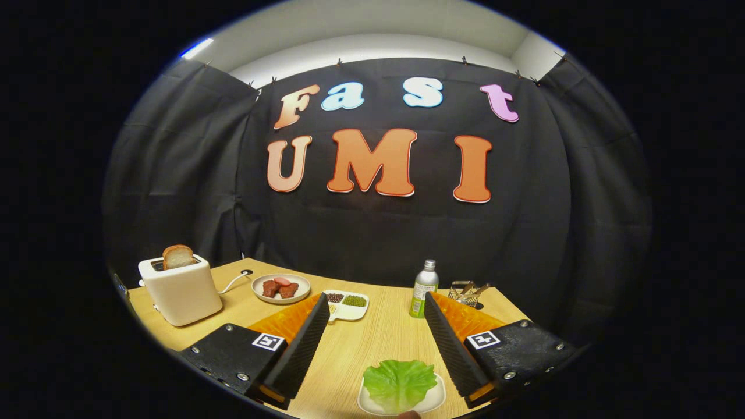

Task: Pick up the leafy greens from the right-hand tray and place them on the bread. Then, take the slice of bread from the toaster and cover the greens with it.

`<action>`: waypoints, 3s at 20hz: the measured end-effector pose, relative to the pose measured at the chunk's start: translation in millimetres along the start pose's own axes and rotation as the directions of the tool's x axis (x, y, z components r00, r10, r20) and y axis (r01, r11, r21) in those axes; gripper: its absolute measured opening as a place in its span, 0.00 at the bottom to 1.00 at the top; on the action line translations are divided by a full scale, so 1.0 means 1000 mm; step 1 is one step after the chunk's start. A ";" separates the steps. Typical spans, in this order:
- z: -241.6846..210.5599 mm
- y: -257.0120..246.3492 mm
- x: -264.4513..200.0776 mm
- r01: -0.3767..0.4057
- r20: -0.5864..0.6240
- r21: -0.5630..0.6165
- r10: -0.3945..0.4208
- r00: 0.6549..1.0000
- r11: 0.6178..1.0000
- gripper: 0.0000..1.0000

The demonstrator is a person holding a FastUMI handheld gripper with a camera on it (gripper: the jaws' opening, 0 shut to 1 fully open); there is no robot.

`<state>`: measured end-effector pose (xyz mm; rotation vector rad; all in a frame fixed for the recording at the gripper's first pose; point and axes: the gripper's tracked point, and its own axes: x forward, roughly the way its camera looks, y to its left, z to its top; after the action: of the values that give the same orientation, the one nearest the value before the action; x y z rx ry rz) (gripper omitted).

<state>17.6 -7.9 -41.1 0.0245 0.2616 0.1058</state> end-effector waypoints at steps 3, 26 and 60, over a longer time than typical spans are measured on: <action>-0.016 -0.005 0.007 0.005 -0.072 0.013 -0.004 0.997 1.000 0.98; -0.162 -0.015 0.017 -0.052 -0.651 0.061 0.079 0.755 0.997 0.98; -0.230 -0.015 0.016 -0.103 -0.773 0.024 0.084 0.629 0.994 0.12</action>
<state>-24.9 -18.4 -268.3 -0.0332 1.1432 0.2231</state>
